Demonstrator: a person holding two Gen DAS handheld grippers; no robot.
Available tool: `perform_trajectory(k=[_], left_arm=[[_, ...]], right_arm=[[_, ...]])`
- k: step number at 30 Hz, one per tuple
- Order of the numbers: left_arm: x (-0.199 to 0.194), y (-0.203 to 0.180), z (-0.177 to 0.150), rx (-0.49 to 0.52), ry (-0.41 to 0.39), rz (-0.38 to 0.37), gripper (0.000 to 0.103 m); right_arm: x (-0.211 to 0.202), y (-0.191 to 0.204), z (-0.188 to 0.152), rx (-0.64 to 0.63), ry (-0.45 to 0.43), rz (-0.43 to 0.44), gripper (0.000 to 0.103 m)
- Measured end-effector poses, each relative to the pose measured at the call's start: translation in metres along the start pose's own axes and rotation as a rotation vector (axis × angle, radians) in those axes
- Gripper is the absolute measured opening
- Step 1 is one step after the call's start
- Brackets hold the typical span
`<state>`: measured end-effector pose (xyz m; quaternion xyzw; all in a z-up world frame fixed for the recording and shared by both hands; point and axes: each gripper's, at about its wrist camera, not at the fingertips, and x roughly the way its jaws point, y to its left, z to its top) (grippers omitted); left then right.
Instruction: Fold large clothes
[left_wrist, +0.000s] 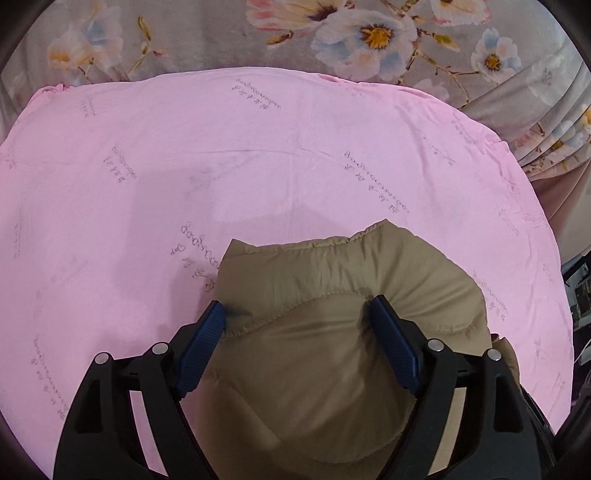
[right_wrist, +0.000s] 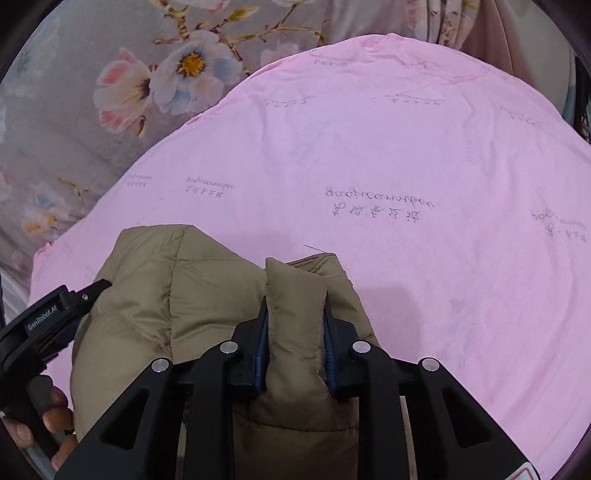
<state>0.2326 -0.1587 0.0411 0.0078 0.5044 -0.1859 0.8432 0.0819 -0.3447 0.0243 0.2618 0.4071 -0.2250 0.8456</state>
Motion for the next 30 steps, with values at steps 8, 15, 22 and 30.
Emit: perform_trajectory(k=[8,15,22,30], left_arm=[[0.012,-0.005,-0.009,0.045,-0.054,0.071,0.083],[0.020,-0.010,-0.013,0.064,-0.085,0.119,0.084],[0.023,-0.014,-0.016,0.077,-0.111,0.148,0.085],[0.013,-0.014,-0.017,0.086,-0.121,0.155,0.084]], right_arm=[[0.011,0.004,-0.004,-0.083,-0.015,-0.027,0.024],[0.021,0.000,-0.002,-0.084,-0.024,-0.006,0.025],[0.023,-0.003,-0.005,-0.076,-0.046,0.011,0.026],[0.017,-0.017,-0.004,-0.028,-0.044,0.104,0.028]])
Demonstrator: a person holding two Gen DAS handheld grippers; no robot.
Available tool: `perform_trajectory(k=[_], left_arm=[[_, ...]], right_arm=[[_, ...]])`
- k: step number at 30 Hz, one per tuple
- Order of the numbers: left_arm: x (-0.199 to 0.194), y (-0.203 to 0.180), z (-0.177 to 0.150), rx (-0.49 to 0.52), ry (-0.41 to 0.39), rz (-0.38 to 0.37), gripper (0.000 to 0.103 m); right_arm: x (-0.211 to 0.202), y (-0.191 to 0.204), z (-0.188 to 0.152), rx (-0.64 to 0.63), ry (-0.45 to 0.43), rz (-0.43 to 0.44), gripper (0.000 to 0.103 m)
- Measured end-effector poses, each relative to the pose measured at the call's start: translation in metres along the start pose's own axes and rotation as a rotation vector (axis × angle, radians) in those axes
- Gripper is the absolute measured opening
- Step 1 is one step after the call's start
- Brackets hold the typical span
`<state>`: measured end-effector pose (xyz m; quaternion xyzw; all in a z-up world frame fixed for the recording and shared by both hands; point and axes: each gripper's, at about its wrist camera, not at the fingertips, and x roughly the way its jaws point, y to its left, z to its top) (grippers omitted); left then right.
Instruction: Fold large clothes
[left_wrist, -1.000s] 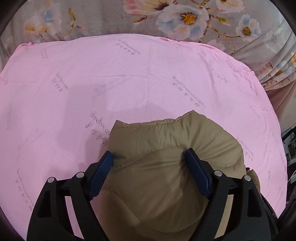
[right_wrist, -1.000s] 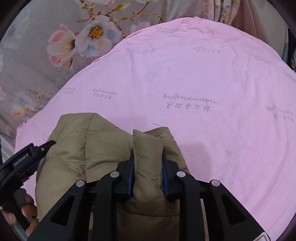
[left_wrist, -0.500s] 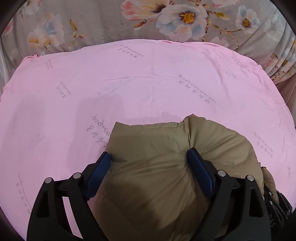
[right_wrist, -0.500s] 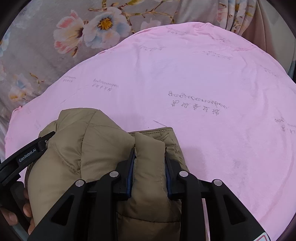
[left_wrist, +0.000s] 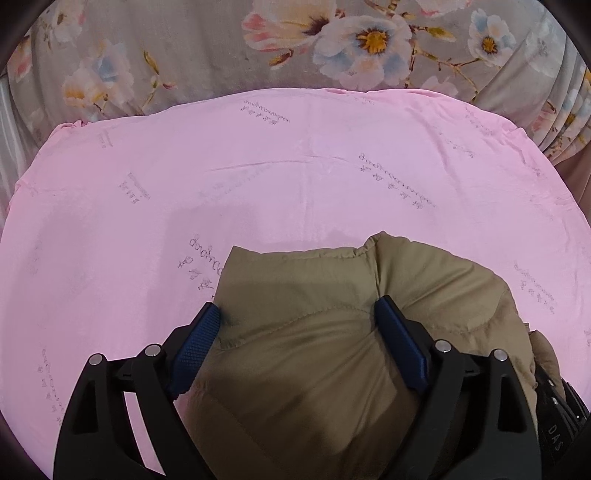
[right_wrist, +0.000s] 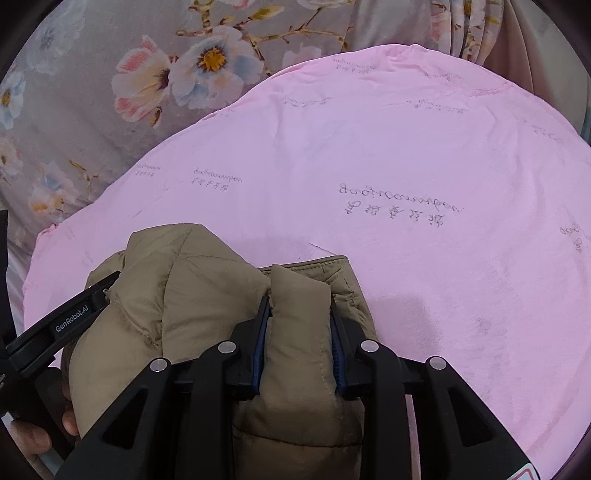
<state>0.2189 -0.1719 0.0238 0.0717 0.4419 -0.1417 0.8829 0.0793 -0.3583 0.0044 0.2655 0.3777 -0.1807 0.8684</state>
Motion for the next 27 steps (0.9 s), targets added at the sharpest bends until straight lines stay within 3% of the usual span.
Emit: perform_trajectory(k=[6,8,10,14,18,22,27], left_arm=[[-0.072,0.018,-0.018,0.058,-0.014,-0.072,0.083],[-0.095,0.022,-0.033,0.088,-0.012,-0.100,0.083],[-0.114,0.025,-0.054,0.106,0.015,-0.165,0.083],[-0.121,0.022,-0.092,0.125,0.119,-0.253,0.081],[-0.123,0.017,-0.118,0.145,0.071,-0.194,0.083],[-0.122,0.014,-0.120,0.148,0.053,-0.154,0.086],[-0.129,0.038,-0.110,0.081,0.101,-0.197,0.090]], right_arm=[[-0.077,0.011,-0.017,-0.094,-0.028,-0.006,0.031],[-0.099,0.021,-0.032,-0.176,-0.017,-0.031,0.023],[-0.110,0.025,-0.051,-0.210,0.040,0.008,0.011],[-0.104,0.023,-0.086,-0.255,0.122,-0.008,0.006],[-0.097,0.012,-0.104,-0.230,0.129,0.004,0.001],[-0.101,0.005,-0.100,-0.188,0.137,0.037,0.001],[-0.124,-0.031,-0.081,-0.037,0.137,0.143,0.015]])
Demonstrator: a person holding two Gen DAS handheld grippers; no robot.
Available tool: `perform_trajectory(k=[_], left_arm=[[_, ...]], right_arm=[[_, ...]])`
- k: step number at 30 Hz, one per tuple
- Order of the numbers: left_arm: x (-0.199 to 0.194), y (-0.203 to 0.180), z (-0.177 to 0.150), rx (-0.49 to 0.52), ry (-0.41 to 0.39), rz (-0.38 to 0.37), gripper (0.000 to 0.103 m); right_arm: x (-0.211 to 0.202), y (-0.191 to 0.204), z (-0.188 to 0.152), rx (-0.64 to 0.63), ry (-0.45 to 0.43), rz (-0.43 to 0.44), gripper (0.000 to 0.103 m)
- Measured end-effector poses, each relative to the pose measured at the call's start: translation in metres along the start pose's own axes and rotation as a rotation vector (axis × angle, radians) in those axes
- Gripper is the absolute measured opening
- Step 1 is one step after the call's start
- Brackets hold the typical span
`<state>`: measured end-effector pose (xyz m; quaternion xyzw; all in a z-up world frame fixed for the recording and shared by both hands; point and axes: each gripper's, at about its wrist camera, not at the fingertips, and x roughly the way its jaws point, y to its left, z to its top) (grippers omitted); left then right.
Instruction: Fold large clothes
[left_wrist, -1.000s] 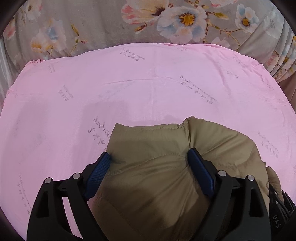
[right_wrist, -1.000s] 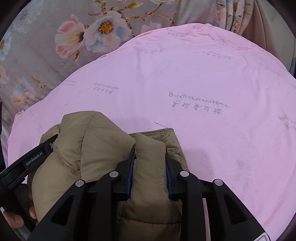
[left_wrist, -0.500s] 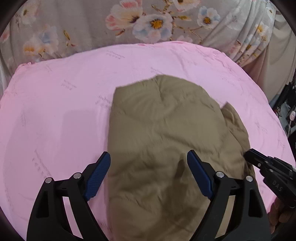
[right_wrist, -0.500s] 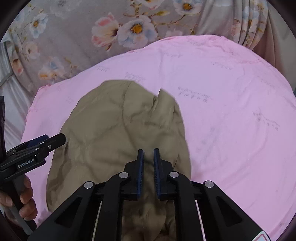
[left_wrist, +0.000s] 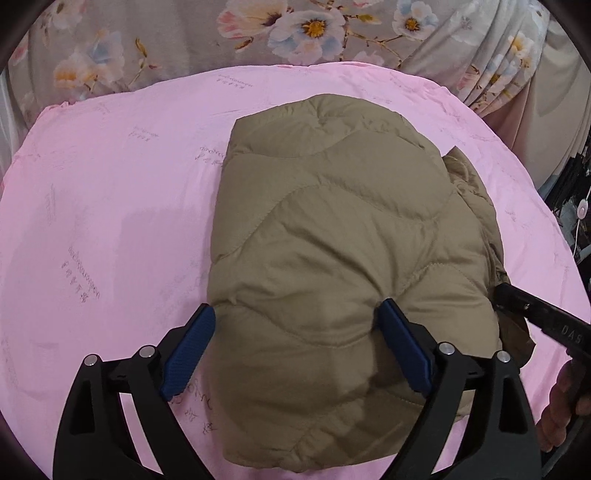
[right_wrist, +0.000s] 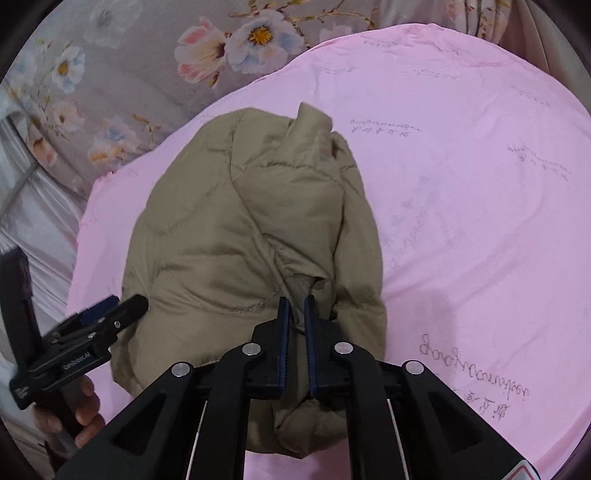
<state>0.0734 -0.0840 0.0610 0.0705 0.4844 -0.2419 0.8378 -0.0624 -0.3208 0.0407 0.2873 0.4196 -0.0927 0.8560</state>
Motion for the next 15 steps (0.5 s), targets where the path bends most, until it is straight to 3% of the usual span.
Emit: perform_trajectory(k=[2,6,8,11,15], left_arm=[[-0.002,0.011,0.002,-0.032,0.004,-0.018,0.091],[0.006,0.039,0.012,-0.095,0.052,-0.088,0.097],[0.013,0.046,0.015,-0.116,0.084,-0.154,0.098],[0.026,0.055,0.018,-0.141,0.126,-0.254,0.098],[0.046,0.064,0.019,-0.214,0.204,-0.438,0.098]], right_arm=[[-0.003,-0.019,0.007,0.044,-0.005,-0.008,0.032],[0.015,-0.055,0.019,0.127,0.090,0.055,0.042],[0.030,-0.066,0.020,0.168,0.163,0.140,0.050],[0.053,-0.068,0.016,0.209,0.254,0.252,0.052],[0.059,-0.067,0.011,0.228,0.257,0.287,0.056]])
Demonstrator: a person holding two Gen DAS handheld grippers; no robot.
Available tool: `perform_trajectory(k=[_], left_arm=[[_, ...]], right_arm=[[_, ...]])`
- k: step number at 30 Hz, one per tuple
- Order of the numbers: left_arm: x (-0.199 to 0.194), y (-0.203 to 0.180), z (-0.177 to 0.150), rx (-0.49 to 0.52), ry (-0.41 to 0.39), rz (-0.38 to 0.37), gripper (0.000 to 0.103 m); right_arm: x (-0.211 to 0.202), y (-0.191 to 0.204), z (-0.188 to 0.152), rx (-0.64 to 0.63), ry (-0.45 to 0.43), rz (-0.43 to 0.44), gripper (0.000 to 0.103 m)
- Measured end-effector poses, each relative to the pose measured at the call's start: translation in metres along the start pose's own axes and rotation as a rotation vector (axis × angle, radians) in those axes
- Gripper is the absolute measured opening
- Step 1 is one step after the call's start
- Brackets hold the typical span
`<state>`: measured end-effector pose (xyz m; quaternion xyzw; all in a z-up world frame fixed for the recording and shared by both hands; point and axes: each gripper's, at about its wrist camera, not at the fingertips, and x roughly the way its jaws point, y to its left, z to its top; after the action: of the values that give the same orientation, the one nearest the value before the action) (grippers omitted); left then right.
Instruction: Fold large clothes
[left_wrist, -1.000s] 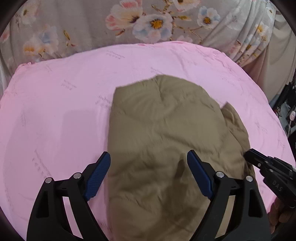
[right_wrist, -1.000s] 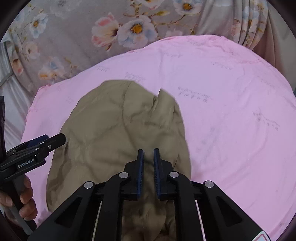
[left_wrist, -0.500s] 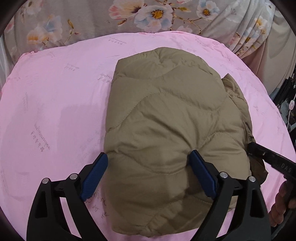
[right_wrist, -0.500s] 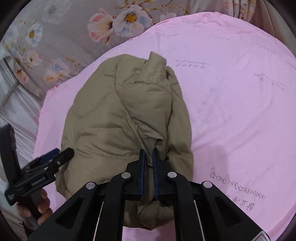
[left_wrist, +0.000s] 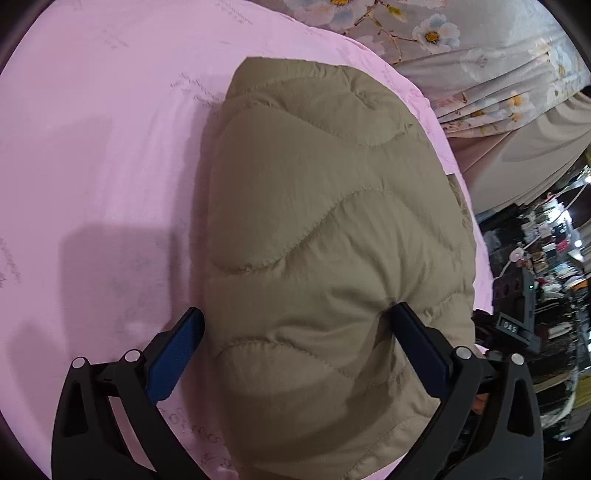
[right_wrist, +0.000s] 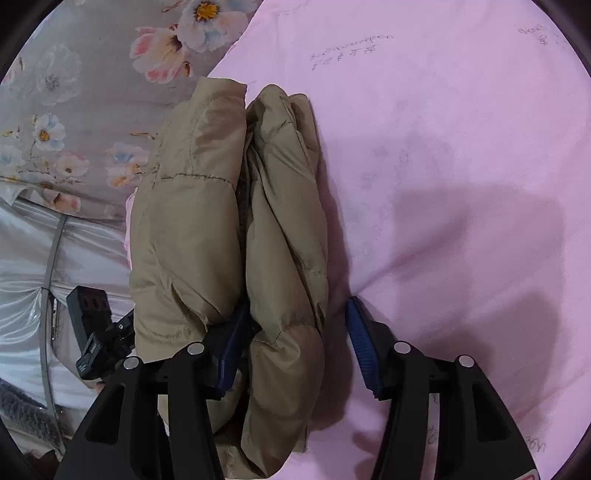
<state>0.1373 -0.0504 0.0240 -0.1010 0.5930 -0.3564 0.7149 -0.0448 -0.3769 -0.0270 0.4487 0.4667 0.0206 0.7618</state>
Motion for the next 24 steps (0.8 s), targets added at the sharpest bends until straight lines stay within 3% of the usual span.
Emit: perform_trajectory(k=[3,6,10,12,14,17,19,24], left_arm=[[0.006,0.004,0.002,-0.036,0.030,-0.063,0.098],[0.005,0.001,0.001,-0.032,0.032,-0.070,0.098],[0.004,0.000,0.002,-0.028,0.026,-0.082,0.098],[0.002,-0.005,0.001,-0.016,0.017,-0.072,0.098],[0.000,-0.014,0.003,0.014,-0.004,-0.048,0.098],[-0.017,-0.029,0.004,0.092,-0.074,0.010,0.082],[-0.029,-0.037,0.009,0.134,-0.108,0.018,0.071],[-0.068,-0.058,0.029,0.260,-0.228,0.051,0.064]], right_arm=[[0.003,0.000,-0.004,0.026,0.017,0.057,0.056],[0.017,0.005,-0.009,0.029,0.056,0.121,0.055],[0.037,0.016,-0.006,0.015,0.056,0.160,0.055],[0.042,0.021,-0.005,0.001,0.049,0.160,0.050],[0.042,0.030,-0.005,-0.031,0.019,0.146,0.035],[0.031,0.063,-0.005,-0.145,-0.063,0.060,0.021],[0.021,0.087,-0.003,-0.220,-0.118,0.014,0.019],[0.005,0.152,0.006,-0.404,-0.274,-0.051,0.018]])
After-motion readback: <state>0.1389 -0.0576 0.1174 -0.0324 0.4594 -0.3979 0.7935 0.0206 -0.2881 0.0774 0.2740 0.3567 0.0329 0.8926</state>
